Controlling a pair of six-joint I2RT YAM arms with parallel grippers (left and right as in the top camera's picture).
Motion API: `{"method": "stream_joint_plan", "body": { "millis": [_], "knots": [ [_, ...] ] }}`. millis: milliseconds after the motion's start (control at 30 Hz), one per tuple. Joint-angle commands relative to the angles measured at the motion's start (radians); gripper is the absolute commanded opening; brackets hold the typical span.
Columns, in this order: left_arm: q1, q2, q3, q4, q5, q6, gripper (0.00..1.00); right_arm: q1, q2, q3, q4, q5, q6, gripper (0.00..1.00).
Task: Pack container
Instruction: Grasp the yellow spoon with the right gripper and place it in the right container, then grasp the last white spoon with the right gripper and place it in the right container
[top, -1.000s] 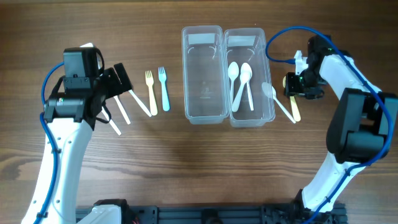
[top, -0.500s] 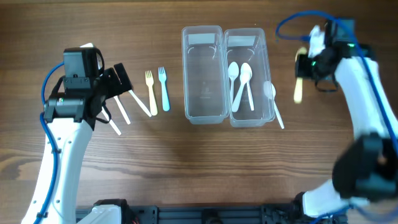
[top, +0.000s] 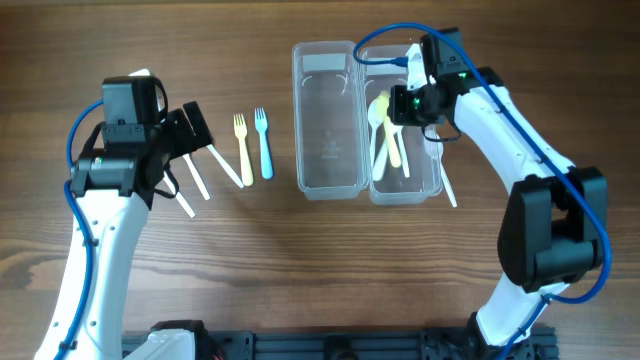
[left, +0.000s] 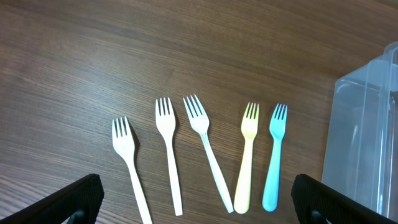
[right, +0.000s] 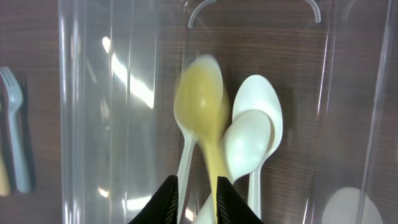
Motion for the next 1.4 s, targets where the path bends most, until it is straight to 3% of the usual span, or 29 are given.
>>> {"method": "stream_joint_plan", "body": {
  "millis": [0, 67, 133, 200, 300, 400, 733, 1033, 1200, 1367],
  "knots": [
    [0.007, 0.003, 0.02, 0.002, 0.002, 0.012, 1.0, 0.002, -0.06, 0.019, -0.003, -0.023, -0.008, 0.28],
    [0.007, 0.003, 0.02, 0.003, 0.002, 0.012, 1.0, 0.001, -0.13, 0.037, -0.021, 0.019, -0.03, 0.37],
    [0.007, 0.003, 0.02, 0.002, 0.002, 0.012, 1.0, -0.036, -0.24, 0.038, -0.037, 0.212, -0.034, 0.55],
    [0.007, 0.003, 0.02, 0.002, 0.002, 0.013, 1.0, -0.109, -0.274, 0.038, -0.062, 0.321, -0.035, 0.58],
    [0.007, 0.003, 0.02, 0.002, 0.002, 0.012, 1.0, -0.209, -0.212, 0.014, -0.167, 0.26, -0.034, 0.54],
    [0.007, 0.003, 0.02, 0.002, 0.002, 0.013, 1.0, -0.217, -0.109, -0.065, -0.204, 0.194, -0.034, 0.51],
    [0.007, 0.003, 0.02, 0.002, 0.002, 0.013, 1.0, -0.216, -0.039, -0.298, -0.093, -0.005, -0.139, 0.49],
    [0.007, 0.003, 0.02, 0.002, 0.002, 0.013, 1.0, -0.216, -0.037, -0.357, -0.013, 0.386, 0.002, 0.49],
    [0.007, 0.003, 0.02, 0.002, 0.002, 0.012, 1.0, -0.216, -0.037, -0.357, 0.011, 0.426, 0.021, 0.48],
    [0.007, 0.003, 0.02, 0.002, 0.002, 0.013, 1.0, -0.216, -0.037, -0.357, 0.027, 0.415, -0.039, 0.25]
  ]
}}
